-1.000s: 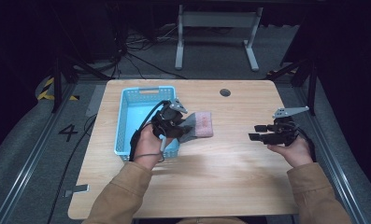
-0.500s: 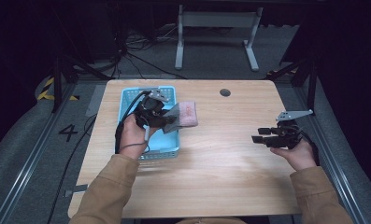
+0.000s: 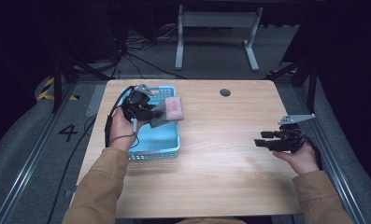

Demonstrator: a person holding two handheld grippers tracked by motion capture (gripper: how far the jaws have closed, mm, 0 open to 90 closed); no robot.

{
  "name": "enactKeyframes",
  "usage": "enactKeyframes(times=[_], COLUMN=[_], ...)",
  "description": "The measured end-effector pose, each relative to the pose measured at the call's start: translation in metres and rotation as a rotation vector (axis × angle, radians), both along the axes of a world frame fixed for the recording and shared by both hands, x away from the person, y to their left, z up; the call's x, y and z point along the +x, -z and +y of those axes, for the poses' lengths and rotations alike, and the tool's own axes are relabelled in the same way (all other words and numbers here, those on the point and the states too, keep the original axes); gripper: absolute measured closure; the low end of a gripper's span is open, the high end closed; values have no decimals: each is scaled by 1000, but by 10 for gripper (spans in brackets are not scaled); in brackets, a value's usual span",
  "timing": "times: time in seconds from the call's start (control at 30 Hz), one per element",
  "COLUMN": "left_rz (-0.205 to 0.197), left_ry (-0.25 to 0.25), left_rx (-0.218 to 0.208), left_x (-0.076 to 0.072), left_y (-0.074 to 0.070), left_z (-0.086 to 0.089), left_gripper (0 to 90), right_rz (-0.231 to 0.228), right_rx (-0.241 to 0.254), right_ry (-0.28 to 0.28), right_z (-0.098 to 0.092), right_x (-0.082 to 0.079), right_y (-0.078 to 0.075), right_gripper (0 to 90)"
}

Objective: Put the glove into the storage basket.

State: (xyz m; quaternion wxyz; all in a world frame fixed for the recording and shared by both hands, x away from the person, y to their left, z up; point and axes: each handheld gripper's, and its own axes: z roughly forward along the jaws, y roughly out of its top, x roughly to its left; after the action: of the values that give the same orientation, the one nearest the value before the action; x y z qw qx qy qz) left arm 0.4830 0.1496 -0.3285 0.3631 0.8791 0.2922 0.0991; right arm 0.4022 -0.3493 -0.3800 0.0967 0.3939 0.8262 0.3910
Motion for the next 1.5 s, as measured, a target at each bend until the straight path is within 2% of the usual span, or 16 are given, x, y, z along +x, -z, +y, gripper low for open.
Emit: enactKeyframes(times=[0.13,0.2,0.5,0.67,0.93,1.1,1.23,1.33,1.5], left_rz=[5,22,55,87,109,123,134,145,164], left_ry=[-19,-33,-50,-54,-63,-64,-67,-70,-72], left_rx=[8,14,29,62,87,130,132,166,175], left_x=[6,13,27,34,41,44,47,49,52], left_y=[3,7,22,34,47,54,59,65,70], left_z=[8,14,23,21,18,11,8,3,1], left_gripper=[672,672,670,669,666,662,658,654,652], right_rz=[-2,0,6,5,5,8,6,10,7], right_rx=[1,-1,-4,-7,-9,-10,-10,-11,-13], right_ry=[7,19,25,25,25,23,23,24,24], right_z=[-3,-6,-7,-8,-8,-8,-8,-8,-8], right_x=[-2,-5,-6,-7,-8,-7,-7,-8,-7], right_y=[0,1,3,3,4,4,5,5,5], right_gripper=[463,463,459,456,455,454,454,454,453])
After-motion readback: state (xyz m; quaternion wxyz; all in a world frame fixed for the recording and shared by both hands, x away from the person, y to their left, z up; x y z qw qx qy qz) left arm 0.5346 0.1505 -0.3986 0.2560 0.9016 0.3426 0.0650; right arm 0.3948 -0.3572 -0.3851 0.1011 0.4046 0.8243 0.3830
